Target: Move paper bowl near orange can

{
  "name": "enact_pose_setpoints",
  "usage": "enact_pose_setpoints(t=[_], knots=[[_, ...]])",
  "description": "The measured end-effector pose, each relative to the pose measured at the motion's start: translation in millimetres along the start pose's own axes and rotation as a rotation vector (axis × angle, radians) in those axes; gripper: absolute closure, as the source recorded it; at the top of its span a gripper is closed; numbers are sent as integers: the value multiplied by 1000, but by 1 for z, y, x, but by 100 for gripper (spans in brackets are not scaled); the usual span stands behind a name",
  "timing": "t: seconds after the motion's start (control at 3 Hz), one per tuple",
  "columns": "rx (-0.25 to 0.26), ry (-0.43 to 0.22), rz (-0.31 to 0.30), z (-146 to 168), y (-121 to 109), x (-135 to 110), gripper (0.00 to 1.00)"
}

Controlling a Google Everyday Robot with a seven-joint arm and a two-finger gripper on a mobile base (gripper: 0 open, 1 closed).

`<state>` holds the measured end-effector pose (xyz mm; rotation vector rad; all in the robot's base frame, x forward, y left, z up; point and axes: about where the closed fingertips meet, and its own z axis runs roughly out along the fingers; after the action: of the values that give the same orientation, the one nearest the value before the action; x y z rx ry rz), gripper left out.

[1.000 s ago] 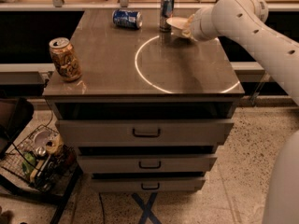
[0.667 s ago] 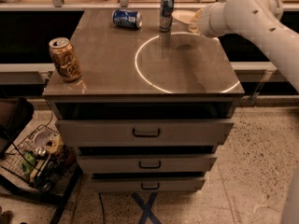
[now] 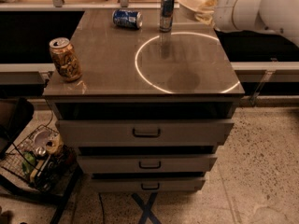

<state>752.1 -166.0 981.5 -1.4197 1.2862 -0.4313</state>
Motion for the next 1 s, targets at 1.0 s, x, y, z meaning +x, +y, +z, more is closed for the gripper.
enact_pose_setpoints(t=[1.0], knots=[[-120, -300, -139, -35, 31, -97, 100]])
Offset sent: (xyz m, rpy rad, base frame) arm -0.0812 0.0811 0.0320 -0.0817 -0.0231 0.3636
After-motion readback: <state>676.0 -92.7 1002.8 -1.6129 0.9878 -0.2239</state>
